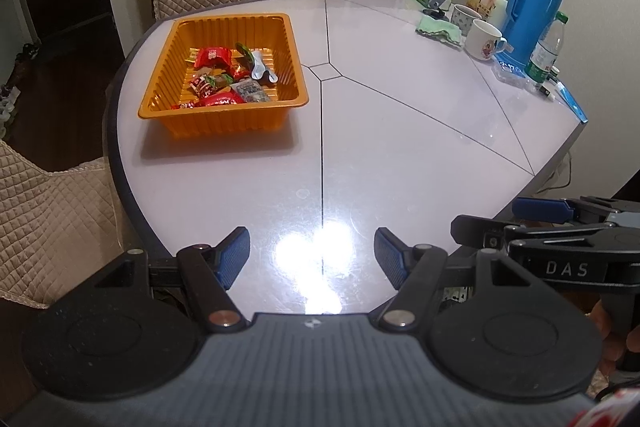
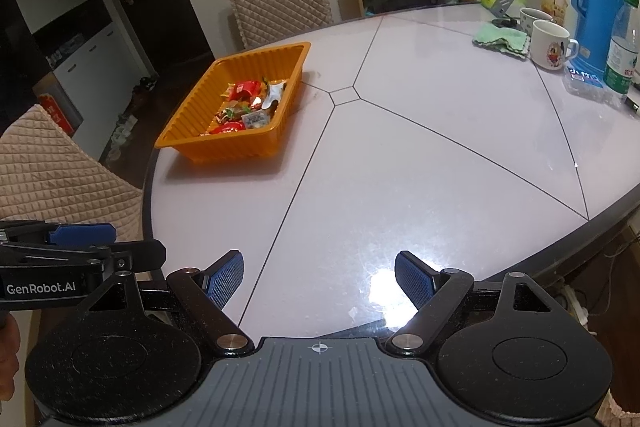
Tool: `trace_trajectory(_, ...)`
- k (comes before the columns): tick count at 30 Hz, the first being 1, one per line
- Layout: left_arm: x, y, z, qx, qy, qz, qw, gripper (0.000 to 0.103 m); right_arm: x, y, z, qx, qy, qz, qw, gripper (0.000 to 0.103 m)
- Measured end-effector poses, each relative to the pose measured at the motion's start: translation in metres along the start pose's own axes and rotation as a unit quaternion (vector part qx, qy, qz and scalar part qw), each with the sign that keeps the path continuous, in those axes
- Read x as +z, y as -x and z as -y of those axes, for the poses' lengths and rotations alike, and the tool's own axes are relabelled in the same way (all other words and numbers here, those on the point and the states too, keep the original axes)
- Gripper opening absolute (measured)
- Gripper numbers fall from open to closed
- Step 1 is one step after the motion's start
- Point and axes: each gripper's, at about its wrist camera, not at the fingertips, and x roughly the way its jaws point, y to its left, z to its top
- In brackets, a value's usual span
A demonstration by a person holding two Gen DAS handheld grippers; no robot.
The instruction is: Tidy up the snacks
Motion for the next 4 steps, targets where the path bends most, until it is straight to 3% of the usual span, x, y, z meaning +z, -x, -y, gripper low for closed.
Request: trace_trajectory(4,-0.0034,0.0039,0.0025,0.008,0.009,0.001,0.9999,0.071,-0.0008,0.003,0.0017,0.005,0.004,0.001,1.0,0.083)
